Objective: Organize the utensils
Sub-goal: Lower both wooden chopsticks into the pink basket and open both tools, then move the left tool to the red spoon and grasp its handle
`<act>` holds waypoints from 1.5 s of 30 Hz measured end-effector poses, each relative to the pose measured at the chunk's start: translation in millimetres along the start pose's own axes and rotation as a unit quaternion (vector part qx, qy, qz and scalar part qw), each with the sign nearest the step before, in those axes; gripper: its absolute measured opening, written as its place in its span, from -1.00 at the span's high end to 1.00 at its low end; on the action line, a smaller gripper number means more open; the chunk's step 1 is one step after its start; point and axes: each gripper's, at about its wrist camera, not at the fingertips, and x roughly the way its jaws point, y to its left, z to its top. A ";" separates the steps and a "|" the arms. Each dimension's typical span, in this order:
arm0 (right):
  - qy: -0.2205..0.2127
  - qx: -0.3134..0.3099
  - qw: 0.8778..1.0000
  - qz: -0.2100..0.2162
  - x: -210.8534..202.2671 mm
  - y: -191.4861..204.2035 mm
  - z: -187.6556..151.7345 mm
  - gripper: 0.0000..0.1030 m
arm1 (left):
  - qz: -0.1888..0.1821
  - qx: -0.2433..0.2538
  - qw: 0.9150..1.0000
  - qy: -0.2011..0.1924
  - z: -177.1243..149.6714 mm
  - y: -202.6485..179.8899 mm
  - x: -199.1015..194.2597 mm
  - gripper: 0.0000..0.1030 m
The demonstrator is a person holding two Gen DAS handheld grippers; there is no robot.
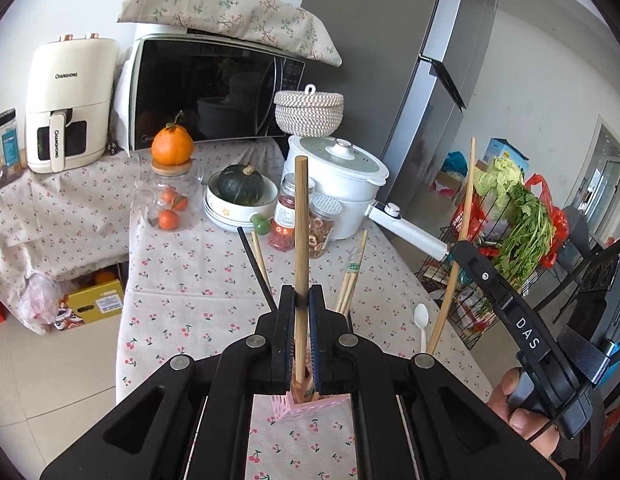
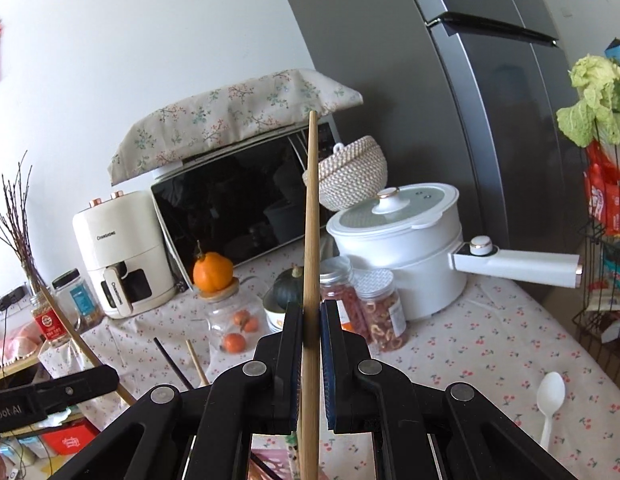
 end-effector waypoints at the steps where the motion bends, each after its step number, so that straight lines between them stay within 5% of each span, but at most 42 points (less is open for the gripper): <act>1: -0.004 0.000 1.000 -0.003 2.8 2.2 -1.4 0.86 | -0.001 0.003 1.000 0.010 -0.3 0.2 4.3 0.88; 10: -0.009 -0.001 1.000 -0.027 30.2 25.2 -16.7 0.85 | -0.005 0.014 0.998 0.056 -5.3 6.0 30.0 0.80; 12: -0.010 -0.001 0.999 -0.033 33.7 28.2 -20.0 0.85 | -0.006 0.013 0.998 0.060 -6.1 6.9 26.9 0.58; 15: -0.016 -0.004 0.999 -0.047 36.4 32.2 -23.8 0.85 | 0.000 0.000 0.999 0.053 -7.3 12.5 14.5 -0.10; 17: -0.022 -0.008 0.998 -0.062 38.1 34.5 -26.9 0.85 | 0.011 -0.013 0.998 0.056 -9.3 19.9 8.8 -0.31; 26: -0.043 -0.026 0.989 -0.143 51.6 41.4 -50.6 0.85 | 0.033 -0.049 0.995 0.086 -22.7 53.1 7.6 -0.31; 33: -0.020 -0.043 0.992 -0.114 57.6 54.7 -67.1 0.83 | 0.053 -0.044 0.994 0.090 -29.0 61.7 8.6 -0.33; 36: 0.006 -0.025 0.997 -0.079 53.3 49.9 -62.9 0.57 | 0.061 -0.040 0.992 0.102 -35.4 64.3 12.7 -0.38; 38: 0.010 -0.011 0.998 -0.066 44.9 42.5 -55.7 0.21 | 0.059 -0.043 0.991 0.111 -39.6 65.0 15.3 -0.43; 45: 0.051 0.019 0.996 -0.070 21.2 2.7 -29.1 -0.17 | 0.051 -0.056 0.988 0.133 -53.5 56.0 22.1 -0.53</act>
